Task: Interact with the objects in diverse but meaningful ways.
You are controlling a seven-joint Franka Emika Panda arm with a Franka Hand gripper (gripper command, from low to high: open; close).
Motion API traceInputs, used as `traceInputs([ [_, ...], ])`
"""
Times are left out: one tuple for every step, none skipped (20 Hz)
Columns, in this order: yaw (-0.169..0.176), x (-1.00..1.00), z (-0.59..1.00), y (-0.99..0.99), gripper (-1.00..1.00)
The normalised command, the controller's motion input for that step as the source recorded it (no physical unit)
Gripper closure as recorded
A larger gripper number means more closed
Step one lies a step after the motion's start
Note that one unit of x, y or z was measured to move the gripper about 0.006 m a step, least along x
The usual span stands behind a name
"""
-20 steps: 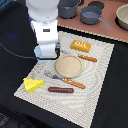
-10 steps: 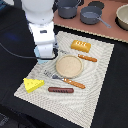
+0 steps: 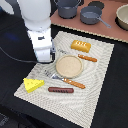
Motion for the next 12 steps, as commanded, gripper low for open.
traceInputs([
  [0.027, -0.21, 0.24, 0.14, 1.0],
  [0.041, -0.19, 0.19, 0.13, 1.0],
  [0.044, -0.17, 0.16, 0.12, 1.0],
  [0.043, -0.2, 0.09, 0.09, 1.0],
  [0.045, -0.22, 0.03, 0.08, 1.0],
  [0.049, -0.19, 0.0, 0.07, 1.0],
  [0.056, -0.16, 0.0, 0.06, 1.0],
  [0.058, -0.12, 0.0, 0.07, 1.0],
  [0.06, -0.08, 0.0, 0.07, 1.0],
  [0.041, 0.0, 0.41, 0.15, 1.0],
  [0.0, 0.16, 1.0, 0.36, 1.0],
  [0.0, 0.34, 1.0, 0.57, 1.0],
])
